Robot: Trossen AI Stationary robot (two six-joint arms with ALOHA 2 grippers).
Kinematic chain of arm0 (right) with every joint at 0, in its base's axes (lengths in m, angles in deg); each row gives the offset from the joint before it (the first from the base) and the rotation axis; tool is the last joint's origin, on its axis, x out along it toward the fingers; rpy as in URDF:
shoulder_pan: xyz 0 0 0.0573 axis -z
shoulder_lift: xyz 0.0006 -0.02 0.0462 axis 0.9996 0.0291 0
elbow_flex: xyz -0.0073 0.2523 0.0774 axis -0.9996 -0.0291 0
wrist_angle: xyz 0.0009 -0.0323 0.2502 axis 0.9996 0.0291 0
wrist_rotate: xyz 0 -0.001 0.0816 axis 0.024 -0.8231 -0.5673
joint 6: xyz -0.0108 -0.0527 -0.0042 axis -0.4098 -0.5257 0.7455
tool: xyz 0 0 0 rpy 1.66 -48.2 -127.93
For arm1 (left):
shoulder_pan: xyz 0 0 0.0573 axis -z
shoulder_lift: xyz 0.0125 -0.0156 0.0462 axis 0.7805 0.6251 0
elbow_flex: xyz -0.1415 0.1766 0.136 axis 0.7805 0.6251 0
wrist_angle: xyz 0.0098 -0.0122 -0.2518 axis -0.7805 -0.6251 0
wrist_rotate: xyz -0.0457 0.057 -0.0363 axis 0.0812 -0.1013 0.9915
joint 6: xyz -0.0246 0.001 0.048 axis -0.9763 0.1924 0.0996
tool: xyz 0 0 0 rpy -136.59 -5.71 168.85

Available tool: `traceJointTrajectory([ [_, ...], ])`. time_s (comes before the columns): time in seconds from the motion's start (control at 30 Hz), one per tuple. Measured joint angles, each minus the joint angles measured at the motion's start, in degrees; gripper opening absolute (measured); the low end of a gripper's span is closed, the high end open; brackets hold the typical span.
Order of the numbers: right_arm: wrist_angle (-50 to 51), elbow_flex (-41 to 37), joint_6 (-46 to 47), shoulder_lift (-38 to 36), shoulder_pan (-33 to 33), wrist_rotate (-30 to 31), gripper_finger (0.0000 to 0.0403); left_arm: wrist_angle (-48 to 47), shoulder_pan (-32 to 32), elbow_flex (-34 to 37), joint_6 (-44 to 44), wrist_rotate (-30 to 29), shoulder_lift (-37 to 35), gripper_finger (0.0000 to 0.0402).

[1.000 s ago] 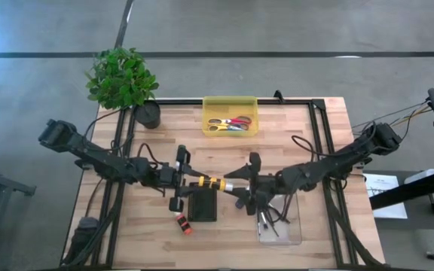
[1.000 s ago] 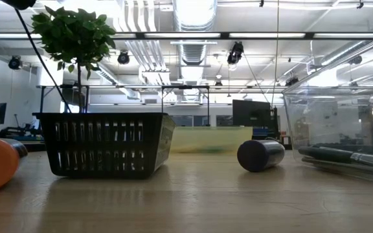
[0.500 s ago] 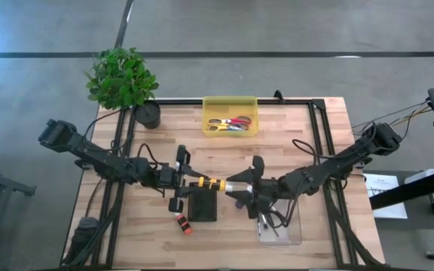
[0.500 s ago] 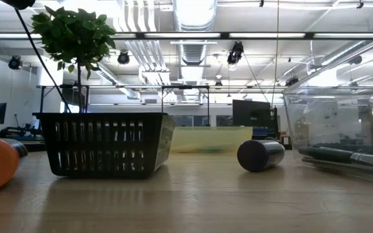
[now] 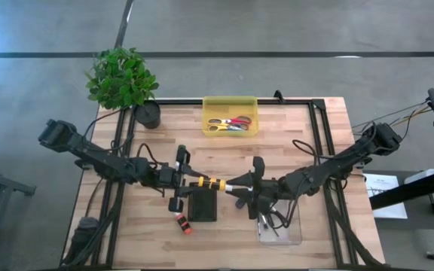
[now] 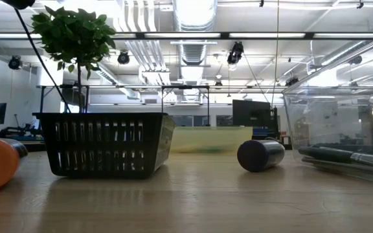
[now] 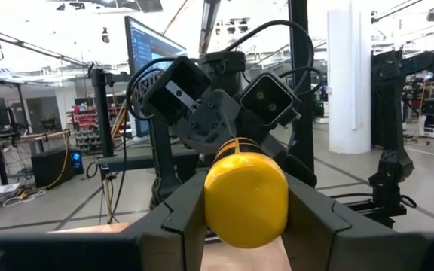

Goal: Pick & Place Paint Supplies
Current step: Put the yellow paint bottle into the black bin

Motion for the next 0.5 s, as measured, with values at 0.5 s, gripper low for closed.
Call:
traceJointTrajectory([
  [0.5,1.4,0.0,0.4,0.0,-0.6,4.4,0.0107,-7.2,0.1,-0.1,11.9,-6.2,-3.6,0.0280],
])
